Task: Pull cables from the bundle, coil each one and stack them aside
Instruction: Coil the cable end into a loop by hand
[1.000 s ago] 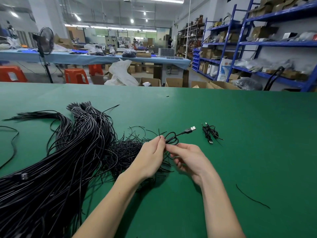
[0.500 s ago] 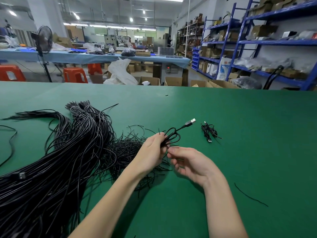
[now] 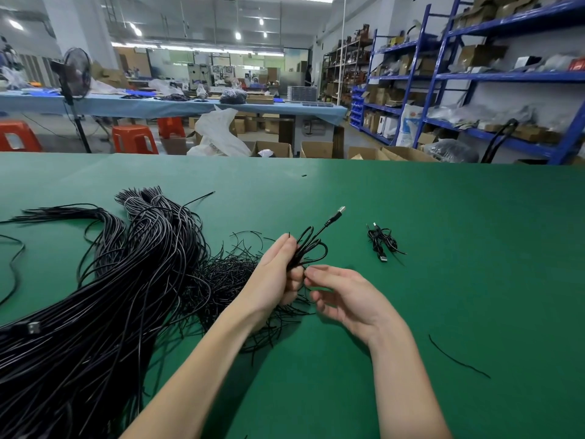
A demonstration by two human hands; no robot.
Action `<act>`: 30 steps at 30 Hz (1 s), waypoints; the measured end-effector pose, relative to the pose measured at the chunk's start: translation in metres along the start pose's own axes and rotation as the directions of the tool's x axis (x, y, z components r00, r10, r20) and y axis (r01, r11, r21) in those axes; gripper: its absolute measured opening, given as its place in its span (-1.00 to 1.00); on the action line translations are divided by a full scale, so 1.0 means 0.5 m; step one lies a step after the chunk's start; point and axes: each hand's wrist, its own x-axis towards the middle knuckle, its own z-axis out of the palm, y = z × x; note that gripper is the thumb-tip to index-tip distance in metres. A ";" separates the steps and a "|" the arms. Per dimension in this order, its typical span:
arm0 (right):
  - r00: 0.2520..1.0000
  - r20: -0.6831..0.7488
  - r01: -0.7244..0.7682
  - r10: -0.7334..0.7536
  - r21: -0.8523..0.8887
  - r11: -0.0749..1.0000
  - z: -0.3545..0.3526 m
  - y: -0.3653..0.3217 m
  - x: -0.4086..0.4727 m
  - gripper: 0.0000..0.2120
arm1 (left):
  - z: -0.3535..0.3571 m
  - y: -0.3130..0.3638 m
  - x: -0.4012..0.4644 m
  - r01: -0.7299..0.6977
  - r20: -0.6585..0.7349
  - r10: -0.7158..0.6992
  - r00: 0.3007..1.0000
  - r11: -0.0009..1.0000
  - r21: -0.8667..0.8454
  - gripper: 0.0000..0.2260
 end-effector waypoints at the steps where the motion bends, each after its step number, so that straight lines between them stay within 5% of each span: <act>1: 1.000 -0.011 0.010 -0.010 -0.002 1.000 0.000 0.001 0.000 -0.87 | 0.000 0.001 -0.001 -0.007 0.011 0.007 1.000 1.000 0.005 -0.74; 8: 0.998 -0.028 0.051 -0.052 -0.025 0.998 -0.006 0.002 0.000 -0.96 | 0.006 0.011 -0.013 -0.062 0.035 0.058 0.998 0.992 0.111 -0.66; 16: 0.999 0.034 -0.009 0.006 0.062 0.998 -0.021 0.005 -0.002 -0.97 | 0.008 0.024 -0.023 -0.080 0.122 0.061 0.991 0.983 0.164 -0.88; 25: 0.947 0.213 0.269 -0.242 -0.110 0.957 -0.049 0.012 -0.029 -0.91 | -0.009 0.069 -0.044 -0.283 0.458 0.085 0.885 0.879 0.384 -0.72; 30: 0.955 0.249 0.243 -0.160 -0.351 0.904 -0.056 0.000 -0.026 -0.89 | -0.014 0.072 -0.040 -0.309 0.481 -0.032 0.876 0.729 0.611 -0.68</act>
